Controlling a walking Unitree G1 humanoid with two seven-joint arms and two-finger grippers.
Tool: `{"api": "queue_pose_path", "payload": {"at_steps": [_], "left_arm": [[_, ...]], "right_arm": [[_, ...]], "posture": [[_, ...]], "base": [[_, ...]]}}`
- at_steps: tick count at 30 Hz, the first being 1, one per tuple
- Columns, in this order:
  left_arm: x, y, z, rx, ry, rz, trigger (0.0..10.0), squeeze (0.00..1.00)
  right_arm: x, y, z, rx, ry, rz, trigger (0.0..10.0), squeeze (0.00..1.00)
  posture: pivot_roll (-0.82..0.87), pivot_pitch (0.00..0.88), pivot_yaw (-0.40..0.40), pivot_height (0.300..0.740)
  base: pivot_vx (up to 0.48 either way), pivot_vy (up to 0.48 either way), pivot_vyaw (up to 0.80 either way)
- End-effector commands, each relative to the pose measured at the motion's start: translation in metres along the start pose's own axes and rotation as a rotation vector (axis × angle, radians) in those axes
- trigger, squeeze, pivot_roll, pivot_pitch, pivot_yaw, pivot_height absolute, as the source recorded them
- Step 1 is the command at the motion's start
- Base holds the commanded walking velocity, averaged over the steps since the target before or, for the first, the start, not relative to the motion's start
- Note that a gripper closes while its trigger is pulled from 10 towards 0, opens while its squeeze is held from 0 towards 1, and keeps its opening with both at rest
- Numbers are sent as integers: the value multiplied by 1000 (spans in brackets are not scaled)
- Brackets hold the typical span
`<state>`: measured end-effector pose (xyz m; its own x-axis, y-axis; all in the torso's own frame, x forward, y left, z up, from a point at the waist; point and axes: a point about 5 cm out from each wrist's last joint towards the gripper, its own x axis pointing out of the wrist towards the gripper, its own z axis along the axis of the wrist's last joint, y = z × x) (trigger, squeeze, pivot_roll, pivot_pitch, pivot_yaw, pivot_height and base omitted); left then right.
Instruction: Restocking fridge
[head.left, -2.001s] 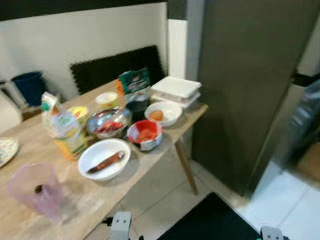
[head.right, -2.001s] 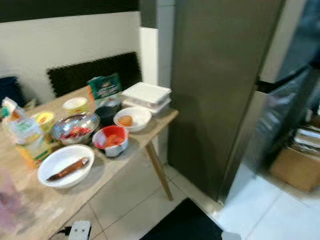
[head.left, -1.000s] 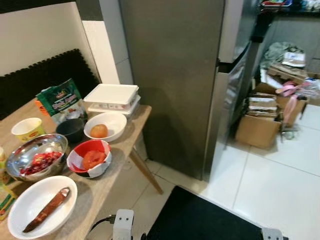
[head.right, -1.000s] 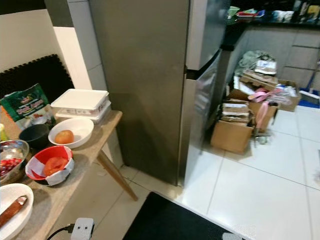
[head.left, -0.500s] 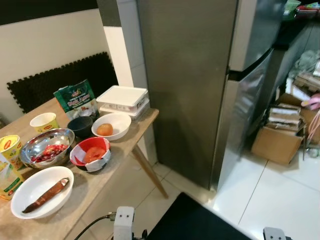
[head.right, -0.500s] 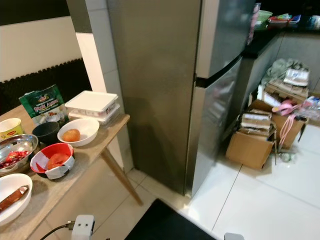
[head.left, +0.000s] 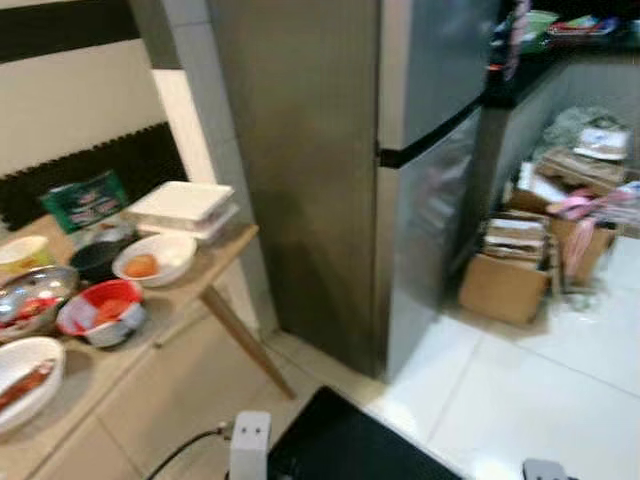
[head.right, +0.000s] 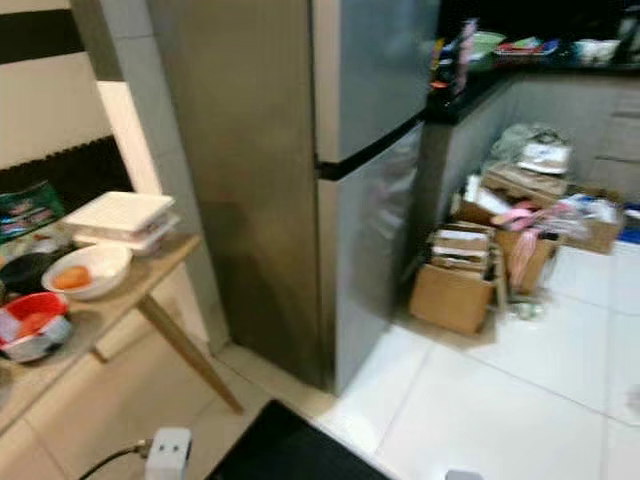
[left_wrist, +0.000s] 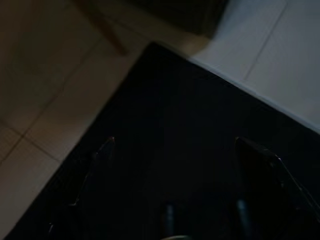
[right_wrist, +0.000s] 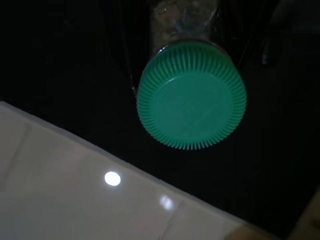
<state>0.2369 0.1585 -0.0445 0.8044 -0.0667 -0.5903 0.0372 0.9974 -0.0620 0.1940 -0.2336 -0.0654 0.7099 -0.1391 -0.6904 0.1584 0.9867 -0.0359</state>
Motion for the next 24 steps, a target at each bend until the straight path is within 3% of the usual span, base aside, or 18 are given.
{"api": "queue_pose_path", "payload": {"at_steps": [1,10,24], "left_arm": [[-3,5,-9,7,34,15,10000,0],[-3,7,-9,11,41,19,10000,0],[-1,4,-5,-11,33,-7,10000,0]], "right_arm": [[0,7,-1,12,-12,21,10000,0],[0,10,2,8,-36,32,10000,0],[2,13,7,8,-55,38,10000,0]], "posture": [[21,65,67,740],[19,54,68,740],[15,47,74,740]], "base": [[0,0,0],[0,0,0],[418,0,0]]}}
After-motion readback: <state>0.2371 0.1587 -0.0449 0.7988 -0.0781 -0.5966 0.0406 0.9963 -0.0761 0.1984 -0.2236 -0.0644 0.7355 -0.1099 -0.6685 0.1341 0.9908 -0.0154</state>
